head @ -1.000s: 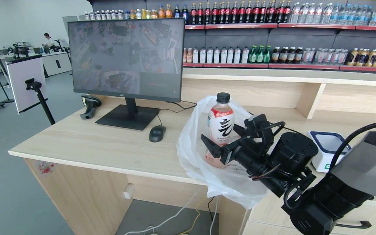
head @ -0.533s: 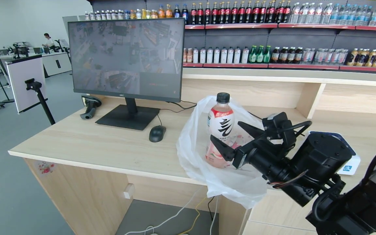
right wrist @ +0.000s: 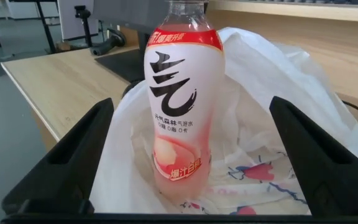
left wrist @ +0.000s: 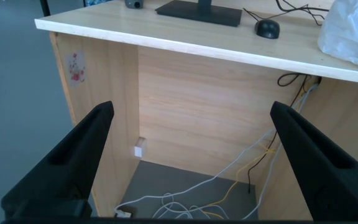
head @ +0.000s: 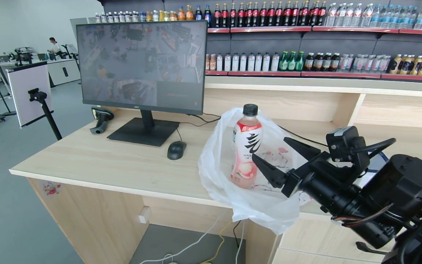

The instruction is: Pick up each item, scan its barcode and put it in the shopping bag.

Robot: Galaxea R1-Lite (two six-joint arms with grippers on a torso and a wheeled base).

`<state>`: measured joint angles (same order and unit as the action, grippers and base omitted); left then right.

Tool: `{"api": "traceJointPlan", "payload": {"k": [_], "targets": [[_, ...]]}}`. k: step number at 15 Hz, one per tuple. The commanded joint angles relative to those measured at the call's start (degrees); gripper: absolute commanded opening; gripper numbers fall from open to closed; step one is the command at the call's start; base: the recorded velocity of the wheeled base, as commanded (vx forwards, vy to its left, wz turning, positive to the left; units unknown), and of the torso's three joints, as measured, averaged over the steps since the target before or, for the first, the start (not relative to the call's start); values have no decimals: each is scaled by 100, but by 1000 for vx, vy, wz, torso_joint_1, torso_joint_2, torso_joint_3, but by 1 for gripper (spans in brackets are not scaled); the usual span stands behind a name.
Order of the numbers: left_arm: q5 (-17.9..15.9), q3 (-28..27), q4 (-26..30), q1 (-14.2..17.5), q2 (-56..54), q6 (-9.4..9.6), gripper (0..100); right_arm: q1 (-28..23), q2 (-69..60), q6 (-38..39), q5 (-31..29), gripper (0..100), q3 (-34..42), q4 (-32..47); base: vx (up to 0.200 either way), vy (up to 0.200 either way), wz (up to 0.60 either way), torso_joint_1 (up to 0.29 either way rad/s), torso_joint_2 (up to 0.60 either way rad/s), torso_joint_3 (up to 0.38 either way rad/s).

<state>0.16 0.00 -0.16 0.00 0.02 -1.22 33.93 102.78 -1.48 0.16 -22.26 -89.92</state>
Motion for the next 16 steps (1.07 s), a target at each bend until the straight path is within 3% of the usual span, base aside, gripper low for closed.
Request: {"api": "traceJointPlan", "payload": {"k": [1,5,16], "targets": [[2,0,-2,0,6,-1,100,0,-285,33,2,100,284,-8,-200,0,0,2,7,2],[2,0,-2,0,6,-1,100,-220,-434,139,11,100,345,-8,-50,0,0,1,2,1],[2,0,-2,0,6,-1,100,-360,-592,156,11,100,459,-8,0,0,-545,6,3,4]]}}
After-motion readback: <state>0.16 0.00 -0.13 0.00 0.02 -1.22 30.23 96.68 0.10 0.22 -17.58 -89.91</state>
